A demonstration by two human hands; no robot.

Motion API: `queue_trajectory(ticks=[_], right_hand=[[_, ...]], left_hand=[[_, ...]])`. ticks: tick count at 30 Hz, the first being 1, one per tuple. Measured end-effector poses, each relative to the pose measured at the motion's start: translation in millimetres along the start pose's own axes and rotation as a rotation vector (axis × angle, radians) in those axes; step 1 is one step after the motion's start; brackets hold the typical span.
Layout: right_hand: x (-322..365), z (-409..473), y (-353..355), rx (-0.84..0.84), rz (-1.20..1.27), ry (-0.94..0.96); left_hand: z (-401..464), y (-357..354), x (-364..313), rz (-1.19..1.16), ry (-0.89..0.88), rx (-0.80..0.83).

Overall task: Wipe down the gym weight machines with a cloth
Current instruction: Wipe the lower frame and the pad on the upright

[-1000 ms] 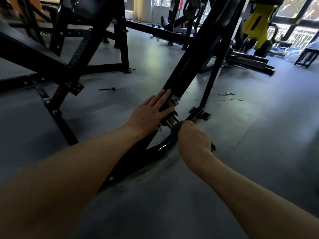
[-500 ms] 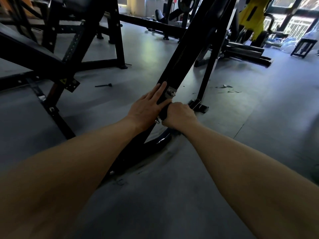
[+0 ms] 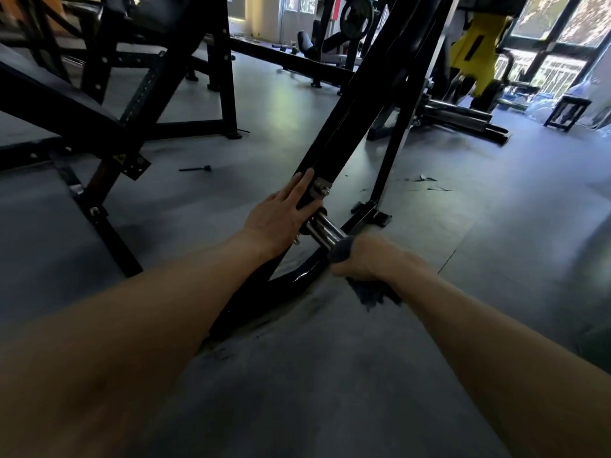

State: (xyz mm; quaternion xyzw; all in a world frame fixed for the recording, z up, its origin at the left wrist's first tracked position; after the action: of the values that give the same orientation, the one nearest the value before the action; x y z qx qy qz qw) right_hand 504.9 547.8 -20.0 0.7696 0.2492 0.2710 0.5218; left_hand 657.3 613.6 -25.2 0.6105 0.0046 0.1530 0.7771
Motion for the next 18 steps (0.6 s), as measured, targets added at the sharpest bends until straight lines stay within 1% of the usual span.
queue_trajectory(ticks=[2, 4, 6, 9, 14, 16, 18], right_hand=[[22, 19, 1, -0.114, -0.081, 0.025], [42, 32, 4, -0.209, -0.092, 0.022], [55, 38, 6, -0.273, -0.074, -0.001], [57, 34, 4, -0.337, -0.113, -0.023], [32, 3, -4, -0.309, -0.092, -0.045], [18, -13, -7, -0.255, -0.068, -0.059], [6, -26, -12, -0.141, -0.026, -0.052]], left_hand=[[0, 0, 1, 0.009, -0.011, -0.007], [0, 1, 0, 0.017, -0.025, 0.007], [0, 4, 0, 0.026, -0.041, 0.028], [-1, 8, -2, 0.046, -0.046, 0.044], [0, 28, -6, 0.118, -0.066, 0.113], [2, 39, -7, 0.173, -0.11, 0.148], [2, 51, -7, 0.239, -0.176, 0.178]])
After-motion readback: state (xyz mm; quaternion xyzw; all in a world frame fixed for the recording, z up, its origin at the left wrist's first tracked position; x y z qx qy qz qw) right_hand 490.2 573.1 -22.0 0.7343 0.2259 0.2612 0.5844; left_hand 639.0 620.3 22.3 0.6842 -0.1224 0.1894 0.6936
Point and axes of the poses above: each hand's wrist, its own z-axis towards the middle knuckle, its own y-axis out of the back of the hand, x = y × z, the point moved 6 cm from there along z, towards the middle knuckle, and after that the axes turned 3 degrees about x, right-handed, at the moved point
